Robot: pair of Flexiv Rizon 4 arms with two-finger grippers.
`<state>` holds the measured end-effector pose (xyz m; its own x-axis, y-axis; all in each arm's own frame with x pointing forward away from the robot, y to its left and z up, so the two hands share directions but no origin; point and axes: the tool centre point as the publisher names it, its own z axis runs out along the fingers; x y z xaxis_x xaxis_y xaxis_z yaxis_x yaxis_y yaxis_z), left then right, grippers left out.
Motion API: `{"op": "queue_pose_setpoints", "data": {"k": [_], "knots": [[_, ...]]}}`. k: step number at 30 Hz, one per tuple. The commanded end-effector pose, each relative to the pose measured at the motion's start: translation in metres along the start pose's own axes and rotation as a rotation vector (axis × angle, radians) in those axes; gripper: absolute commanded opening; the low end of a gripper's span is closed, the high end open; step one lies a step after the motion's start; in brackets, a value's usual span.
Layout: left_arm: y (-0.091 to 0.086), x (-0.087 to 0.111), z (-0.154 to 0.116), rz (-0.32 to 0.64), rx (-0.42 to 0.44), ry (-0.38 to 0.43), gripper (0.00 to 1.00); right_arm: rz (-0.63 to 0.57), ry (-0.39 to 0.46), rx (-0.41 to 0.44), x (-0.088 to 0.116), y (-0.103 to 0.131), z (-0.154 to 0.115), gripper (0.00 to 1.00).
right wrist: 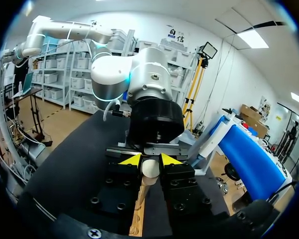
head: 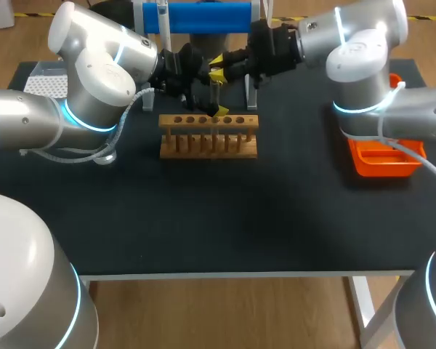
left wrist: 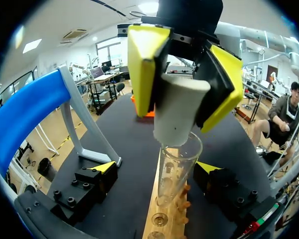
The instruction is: Invert the test tube, pick up the pipette, mount the tip to pipette, aspirate from beaker and dispense into the tube, eject the tip, return the pipette, and cap with the stopper.
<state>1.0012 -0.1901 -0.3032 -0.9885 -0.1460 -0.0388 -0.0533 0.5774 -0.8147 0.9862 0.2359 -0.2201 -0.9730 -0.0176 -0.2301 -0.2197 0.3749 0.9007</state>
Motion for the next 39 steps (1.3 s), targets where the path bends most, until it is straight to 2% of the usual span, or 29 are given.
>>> {"op": "queue_pose_setpoints", "data": {"k": [1, 39], "knots": [[0.000, -0.001, 0.000, 0.000, -0.001, 0.003, 1.00, 0.000, 0.003, 0.002, 0.003, 0.000, -0.003, 0.00], [0.000, -0.001, 0.000, 0.000, -0.001, 0.003, 1.00, 0.020, 0.016, 0.009, 0.008, -0.004, 0.000, 0.00]]}}
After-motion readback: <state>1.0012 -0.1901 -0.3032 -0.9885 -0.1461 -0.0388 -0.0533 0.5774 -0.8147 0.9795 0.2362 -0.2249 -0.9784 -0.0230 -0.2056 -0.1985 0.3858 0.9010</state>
